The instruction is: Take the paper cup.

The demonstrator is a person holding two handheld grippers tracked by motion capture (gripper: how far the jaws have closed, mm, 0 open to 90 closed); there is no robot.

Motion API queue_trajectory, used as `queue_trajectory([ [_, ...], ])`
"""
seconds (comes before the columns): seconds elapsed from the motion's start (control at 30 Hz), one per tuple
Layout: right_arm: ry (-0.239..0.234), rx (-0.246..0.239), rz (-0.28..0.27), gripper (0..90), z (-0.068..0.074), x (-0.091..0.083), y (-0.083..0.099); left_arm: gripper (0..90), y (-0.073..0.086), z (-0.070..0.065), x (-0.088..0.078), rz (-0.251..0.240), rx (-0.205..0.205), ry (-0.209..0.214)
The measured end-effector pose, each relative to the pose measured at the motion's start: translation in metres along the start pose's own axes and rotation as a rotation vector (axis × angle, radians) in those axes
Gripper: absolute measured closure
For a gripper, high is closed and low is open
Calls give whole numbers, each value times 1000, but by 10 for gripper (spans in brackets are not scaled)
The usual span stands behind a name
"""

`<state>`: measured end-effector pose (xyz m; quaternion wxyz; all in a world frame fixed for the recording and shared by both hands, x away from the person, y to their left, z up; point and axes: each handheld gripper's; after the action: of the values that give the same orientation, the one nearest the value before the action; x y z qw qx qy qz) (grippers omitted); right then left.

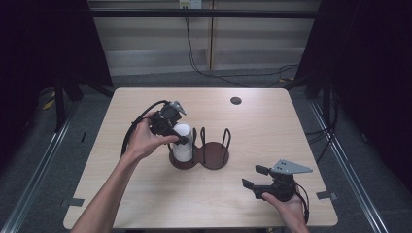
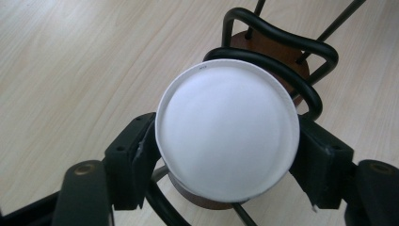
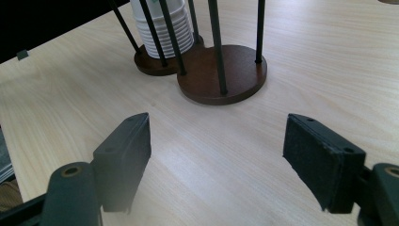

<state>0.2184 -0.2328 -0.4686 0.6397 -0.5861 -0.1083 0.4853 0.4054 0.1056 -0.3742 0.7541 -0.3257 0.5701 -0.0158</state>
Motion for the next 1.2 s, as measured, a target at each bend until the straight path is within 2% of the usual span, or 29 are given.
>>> queue_trajectory([
  [0.03, 0, 0, 0, 235, 0, 0, 0, 279, 0, -1, 1, -3, -12, -4],
  [0.07, 3, 0, 1, 234, 0, 0, 0, 279, 0, -1, 2, 9, 6, -17],
  [0.1, 2, 0, 0, 234, 0, 0, 0, 272, 0, -1, 3, 10, 1, -9],
  [0.13, 1, 0, 0, 234, 0, 0, 0, 270, -1, 0, 3, 17, 15, -7],
  [0.17, 3, 0, 3, 234, 0, 0, 0, 277, -1, -1, 4, 10, 0, -7],
  [0.23, -1, -2, 5, 234, 0, 0, 0, 285, -1, 1, 4, 14, 13, -5],
  [0.37, -3, -5, 6, 234, 0, 1, 0, 300, -1, -2, 7, 18, -3, -7],
  [0.47, -3, -4, 8, 234, 0, 1, 0, 306, 0, -1, 9, 17, 0, -2],
  [0.83, -1, 3, 7, 233, 0, 2, 0, 332, 1, 1, 0, -5, -17, -5],
  [0.93, -2, 3, 7, 234, 0, 2, 0, 334, 0, 1, -2, -8, -2, -6],
  [1.13, -2, 4, 6, 233, 0, 2, 0, 338, 0, 2, -7, -18, -18, -18],
  [1.2, -2, 6, 7, 233, 0, 2, 0, 338, -1, 1, -8, -28, -36, -20],
])
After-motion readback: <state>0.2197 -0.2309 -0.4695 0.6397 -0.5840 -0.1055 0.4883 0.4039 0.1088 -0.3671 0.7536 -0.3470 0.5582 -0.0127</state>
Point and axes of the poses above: each handheld gripper's, and its own axes: x roughly forward along the jaws, y roughly out of its underside, z roughly to its left, and after that the axes turned 10 degrees about -y, right-handed
